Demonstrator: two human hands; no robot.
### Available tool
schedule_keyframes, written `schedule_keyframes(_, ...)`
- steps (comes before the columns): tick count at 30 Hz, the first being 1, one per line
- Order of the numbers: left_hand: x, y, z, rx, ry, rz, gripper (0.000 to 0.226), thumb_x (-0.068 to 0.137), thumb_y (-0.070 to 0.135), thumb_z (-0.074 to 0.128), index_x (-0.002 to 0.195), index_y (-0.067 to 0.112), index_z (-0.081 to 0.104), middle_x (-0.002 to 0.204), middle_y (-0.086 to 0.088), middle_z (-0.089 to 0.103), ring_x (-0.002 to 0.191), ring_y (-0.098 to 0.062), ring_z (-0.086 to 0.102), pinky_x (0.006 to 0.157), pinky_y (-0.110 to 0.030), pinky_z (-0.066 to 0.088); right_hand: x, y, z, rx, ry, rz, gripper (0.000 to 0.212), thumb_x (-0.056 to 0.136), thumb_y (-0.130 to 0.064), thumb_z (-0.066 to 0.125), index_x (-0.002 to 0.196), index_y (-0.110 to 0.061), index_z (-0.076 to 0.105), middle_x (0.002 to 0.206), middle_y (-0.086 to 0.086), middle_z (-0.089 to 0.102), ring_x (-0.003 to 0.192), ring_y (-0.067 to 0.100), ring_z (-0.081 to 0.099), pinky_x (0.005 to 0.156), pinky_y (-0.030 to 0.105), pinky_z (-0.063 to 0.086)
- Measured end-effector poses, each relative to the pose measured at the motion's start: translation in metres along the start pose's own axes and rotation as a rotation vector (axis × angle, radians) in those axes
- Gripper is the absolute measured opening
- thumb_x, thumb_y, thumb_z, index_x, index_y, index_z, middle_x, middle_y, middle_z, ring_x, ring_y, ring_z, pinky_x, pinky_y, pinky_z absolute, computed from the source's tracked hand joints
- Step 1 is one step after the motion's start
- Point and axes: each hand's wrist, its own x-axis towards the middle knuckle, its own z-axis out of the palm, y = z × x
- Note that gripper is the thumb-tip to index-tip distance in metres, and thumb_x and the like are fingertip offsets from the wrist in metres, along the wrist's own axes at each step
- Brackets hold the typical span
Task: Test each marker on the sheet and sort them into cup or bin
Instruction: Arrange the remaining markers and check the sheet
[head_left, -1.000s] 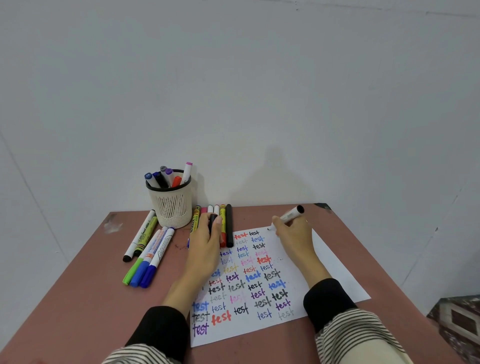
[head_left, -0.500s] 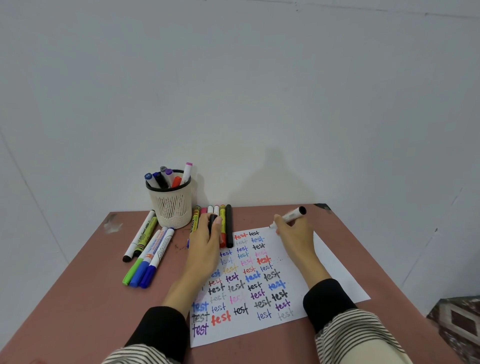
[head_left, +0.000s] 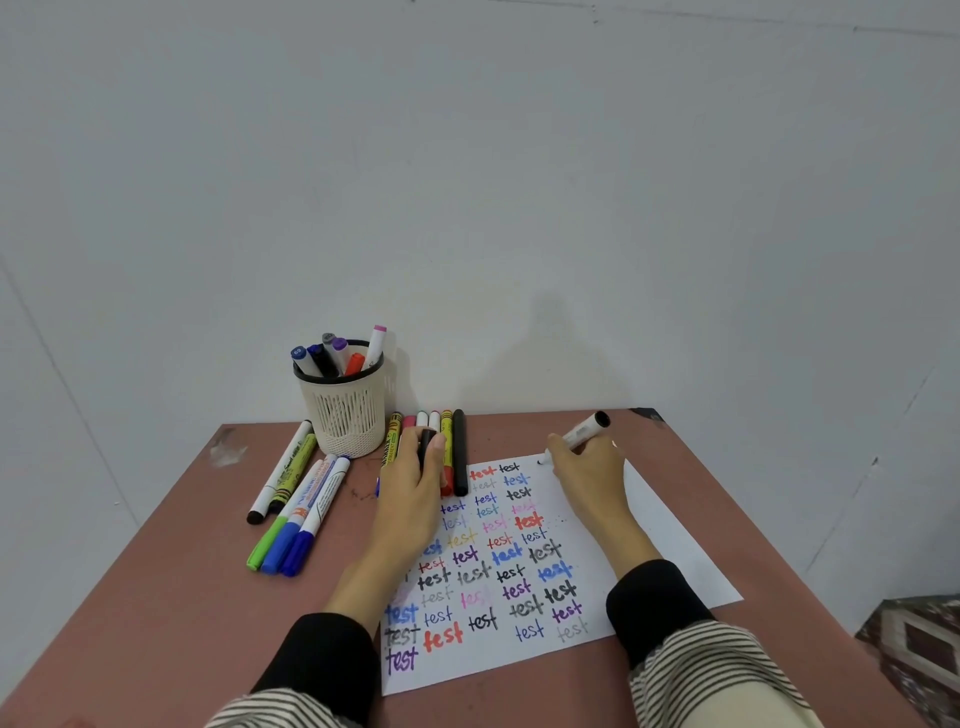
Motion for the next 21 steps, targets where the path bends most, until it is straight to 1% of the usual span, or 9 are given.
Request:
schedule_keyframes(5, 0.001, 0.000, 0.000, -0.001, 0.005, 0.007, 0.019, 0.102, 0.036, 0.039, 0.092, 0.024, 0.050, 0.078, -0.020, 0.062, 0.063, -0.019, 0.051, 0.062, -0.045, 0.047, 0.000, -0.001, 0.001, -0.014, 0.049, 0.006, 0.030, 0.091, -0.016, 0.057, 0.062, -0.009, 0.048, 0.061, 0.003, 0.051, 0.049, 0.011, 0.044, 0.044, 0.021, 0.033)
schedule_keyframes(7, 0.000, 0.000, 0.000, 0.007, 0.005, 0.021, 0.021, 0.102, 0.036, 0.040, 0.090, 0.025, 0.053, 0.078, -0.017, 0.062, 0.065, -0.022, 0.053, 0.064, -0.045, 0.048, -0.001, -0.003, -0.001, 0.032, 0.062, 0.005, 0.027, 0.091, -0.014, 0.058, 0.065, -0.005, 0.056, 0.061, 0.003, 0.055, 0.052, 0.012, 0.048, 0.046, 0.020, 0.036)
schedule_keyframes(9, -0.001, -0.001, -0.002, 0.023, -0.005, 0.051, 0.017, 0.103, 0.036, 0.040, 0.094, 0.034, 0.055, 0.082, -0.003, 0.065, 0.072, -0.016, 0.059, 0.065, -0.037, 0.048, -0.002, -0.007, -0.004, 0.164, 0.092, 0.013, 0.022, 0.092, -0.015, 0.059, 0.074, -0.005, 0.065, 0.067, 0.003, 0.061, 0.059, 0.011, 0.055, 0.052, 0.019, 0.040)
schedule_keyframes(11, -0.002, -0.002, -0.003, 0.071, -0.023, 0.096, 0.021, 0.102, 0.039, 0.039, 0.114, 0.037, 0.057, 0.104, 0.010, 0.065, 0.093, -0.001, 0.059, 0.078, -0.025, 0.050, -0.001, -0.011, -0.008, 0.350, 0.100, 0.047, 0.018, 0.093, -0.017, 0.062, 0.079, -0.007, 0.067, 0.069, 0.001, 0.061, 0.056, 0.007, 0.053, 0.055, 0.019, 0.040)
schedule_keyframes(13, -0.002, -0.002, -0.002, 0.125, -0.045, 0.119, 0.040, 0.101, 0.043, 0.038, 0.134, 0.027, 0.052, 0.128, 0.014, 0.057, 0.117, 0.003, 0.049, 0.098, -0.024, 0.043, -0.002, -0.013, -0.010, 0.480, 0.069, 0.110, 0.017, 0.092, -0.018, 0.064, 0.080, -0.007, 0.066, 0.066, 0.001, 0.057, 0.051, 0.008, 0.046, 0.051, 0.021, 0.036)
schedule_keyframes(14, -0.003, -0.001, -0.002, 0.138, -0.060, 0.127, 0.044, 0.101, 0.044, 0.037, 0.139, 0.025, 0.048, 0.133, 0.015, 0.052, 0.121, 0.007, 0.044, 0.102, -0.019, 0.037, -0.002, -0.013, -0.010, 0.525, 0.052, 0.144, 0.016, 0.092, -0.019, 0.065, 0.082, -0.006, 0.065, 0.064, 0.002, 0.054, 0.050, 0.009, 0.042, 0.048, 0.021, 0.034)
schedule_keyframes(17, -0.006, 0.004, -0.002, 0.141, -0.093, 0.160, 0.045, 0.102, 0.041, 0.030, 0.143, 0.027, 0.043, 0.131, 0.018, 0.048, 0.116, 0.024, 0.034, 0.096, 0.002, 0.022, -0.006, -0.016, -0.014, 0.628, 0.009, 0.196, 0.014, 0.090, -0.019, 0.068, 0.090, -0.006, 0.064, 0.061, 0.001, 0.048, 0.048, 0.008, 0.038, 0.043, 0.018, 0.031)
schedule_keyframes(19, -0.006, 0.004, -0.003, 0.150, -0.098, 0.162, 0.044, 0.104, 0.037, 0.028, 0.145, 0.028, 0.040, 0.120, 0.014, 0.051, 0.110, 0.019, 0.039, 0.091, 0.003, 0.023, -0.010, -0.019, -0.015, 0.706, -0.055, 0.200, 0.012, 0.092, -0.021, 0.065, 0.090, -0.009, 0.065, 0.068, 0.003, 0.056, 0.050, 0.008, 0.042, 0.049, 0.021, 0.034)
schedule_keyframes(21, -0.006, 0.005, -0.003, 0.163, -0.118, 0.157, 0.040, 0.105, 0.031, 0.032, 0.145, 0.030, 0.038, 0.101, 0.009, 0.048, 0.096, 0.009, 0.043, 0.084, -0.001, 0.028, -0.014, -0.021, -0.014, 0.776, -0.143, 0.227, 0.021, 0.095, -0.026, 0.058, 0.091, -0.010, 0.071, 0.076, 0.006, 0.064, 0.054, 0.010, 0.046, 0.055, 0.024, 0.038)
